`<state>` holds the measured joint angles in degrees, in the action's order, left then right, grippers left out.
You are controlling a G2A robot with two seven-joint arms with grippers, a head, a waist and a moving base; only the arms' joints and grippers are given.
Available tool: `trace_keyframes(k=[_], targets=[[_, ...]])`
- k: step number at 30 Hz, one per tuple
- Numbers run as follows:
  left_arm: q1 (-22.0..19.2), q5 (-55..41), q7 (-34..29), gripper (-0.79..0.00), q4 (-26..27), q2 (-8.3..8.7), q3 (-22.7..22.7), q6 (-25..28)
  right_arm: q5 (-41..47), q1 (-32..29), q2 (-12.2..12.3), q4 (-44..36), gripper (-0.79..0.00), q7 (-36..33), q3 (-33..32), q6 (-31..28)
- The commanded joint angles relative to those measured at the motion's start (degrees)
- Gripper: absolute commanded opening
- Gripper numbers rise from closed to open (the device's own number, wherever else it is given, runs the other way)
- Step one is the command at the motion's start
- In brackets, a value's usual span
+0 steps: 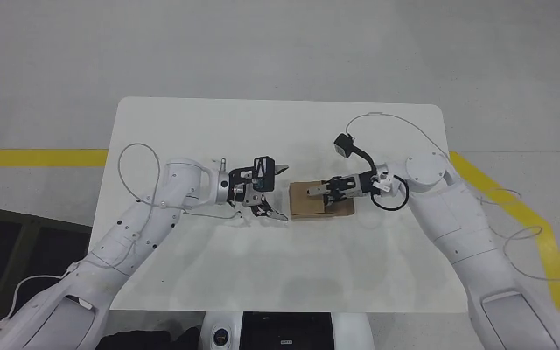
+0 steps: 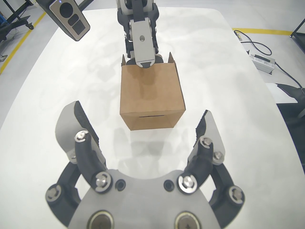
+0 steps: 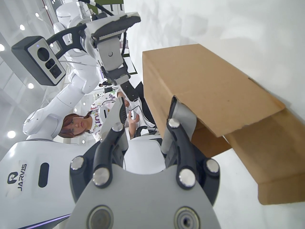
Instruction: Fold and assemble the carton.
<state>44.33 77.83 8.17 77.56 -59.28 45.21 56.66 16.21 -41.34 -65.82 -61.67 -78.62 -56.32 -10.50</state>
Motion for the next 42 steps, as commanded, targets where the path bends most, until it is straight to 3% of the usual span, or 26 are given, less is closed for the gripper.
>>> trace_keyframes(k=[1,19,22,24,25,34,42], targets=[[0.2,0.1,-0.5,0.0,0.3,-0.14,-0.3,-0.1,-0.3,-0.4,0.4,0.0,-0.456,-0.2,-0.9,0.0],[1.0,-3.2,-7.3,0.0,0.9,-2.18,-2.1,-5.6,-4.1,-7.8,5.1,-13.1,-0.459,-3.2,-11.6,3.5],[1.1,-3.8,-8.3,0.0,1.0,-2.34,-2.1,-5.6,-5.0,-9.5,6.0,-16.0,-0.539,-4.5,-14.0,4.2],[1.2,-4.0,-8.8,0.0,1.0,-2.44,-2.0,-5.6,-6.0,-10.9,6.6,-18.2,-0.767,-5.5,-15.4,5.0],[1.2,-4.1,-9.0,0.0,1.0,-2.49,-2.0,-5.6,-6.0,-11.8,6.9,-19.2,-0.785,-6.1,-15.9,5.3],[0.4,-3.3,-8.9,0.0,-0.3,-3.09,-1.9,-5.9,-9.2,-17.3,8.0,-23.0,-0.785,-7.8,-15.2,6.5],[-0.2,-2.9,-8.3,0.0,-1.5,-3.74,-2.3,-5.3,-12.8,-17.4,8.0,-20.5,-0.785,-3.3,-12.8,7.4]])
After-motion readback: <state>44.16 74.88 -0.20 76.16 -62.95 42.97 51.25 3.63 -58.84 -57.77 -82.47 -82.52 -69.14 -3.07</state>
